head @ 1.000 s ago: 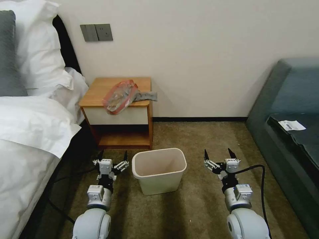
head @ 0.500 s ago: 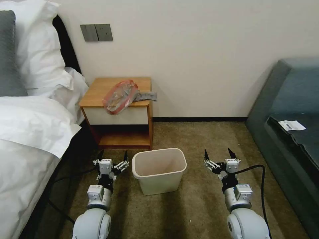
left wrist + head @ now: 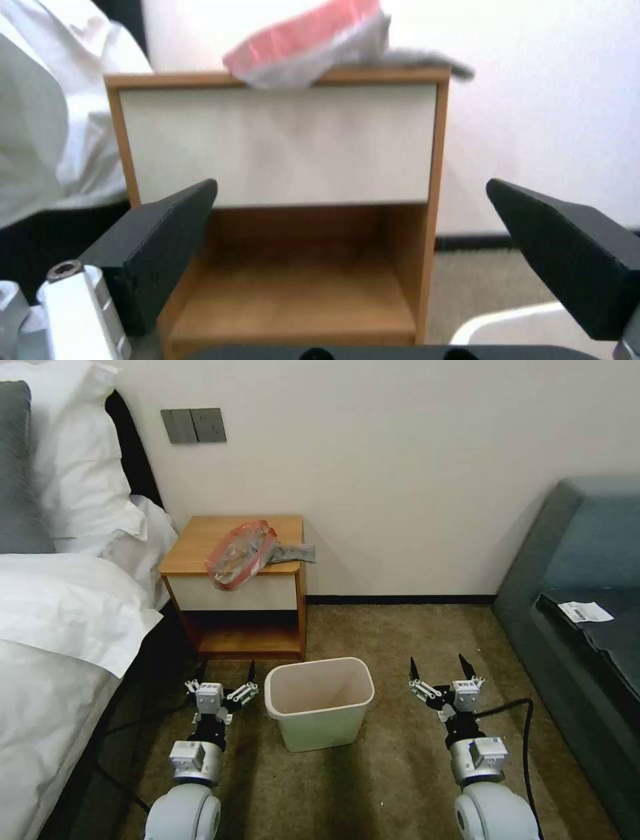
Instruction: Pick up the garbage bag from the table and place it over the trash can.
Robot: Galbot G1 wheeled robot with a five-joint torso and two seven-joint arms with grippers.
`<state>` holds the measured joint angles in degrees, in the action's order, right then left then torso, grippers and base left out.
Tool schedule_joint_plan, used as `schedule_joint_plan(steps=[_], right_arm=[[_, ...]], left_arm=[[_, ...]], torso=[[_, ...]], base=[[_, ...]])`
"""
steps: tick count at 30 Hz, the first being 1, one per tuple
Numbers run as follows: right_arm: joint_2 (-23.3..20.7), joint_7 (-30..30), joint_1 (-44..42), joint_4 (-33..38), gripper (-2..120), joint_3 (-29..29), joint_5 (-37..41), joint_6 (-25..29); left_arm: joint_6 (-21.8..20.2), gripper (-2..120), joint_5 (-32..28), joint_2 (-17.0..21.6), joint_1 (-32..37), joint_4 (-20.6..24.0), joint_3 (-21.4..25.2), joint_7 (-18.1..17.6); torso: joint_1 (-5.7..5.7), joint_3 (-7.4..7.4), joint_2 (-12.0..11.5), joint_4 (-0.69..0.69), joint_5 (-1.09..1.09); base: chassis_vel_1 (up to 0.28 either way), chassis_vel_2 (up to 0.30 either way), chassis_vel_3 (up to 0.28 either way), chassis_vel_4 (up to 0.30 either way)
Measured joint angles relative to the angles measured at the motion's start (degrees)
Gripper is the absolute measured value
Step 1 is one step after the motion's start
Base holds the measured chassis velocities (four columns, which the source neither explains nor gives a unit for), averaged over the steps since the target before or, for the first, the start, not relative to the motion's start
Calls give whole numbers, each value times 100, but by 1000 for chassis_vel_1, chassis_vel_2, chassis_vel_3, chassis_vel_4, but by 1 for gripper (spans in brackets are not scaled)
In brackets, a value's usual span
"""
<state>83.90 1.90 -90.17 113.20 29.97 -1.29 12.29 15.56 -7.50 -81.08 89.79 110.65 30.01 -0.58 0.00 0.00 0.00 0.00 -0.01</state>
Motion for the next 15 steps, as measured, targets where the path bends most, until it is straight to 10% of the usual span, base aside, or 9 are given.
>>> schedule_joint_plan(steps=[15], right_arm=[[-113, -97, 64, -35, 100, -226, 498, 1257]], left_arm=[[669, 100, -513, 192, 54, -6, -94, 227]], torso=[[0, 0, 0, 1, -1]], base=[[0, 0, 0, 0]])
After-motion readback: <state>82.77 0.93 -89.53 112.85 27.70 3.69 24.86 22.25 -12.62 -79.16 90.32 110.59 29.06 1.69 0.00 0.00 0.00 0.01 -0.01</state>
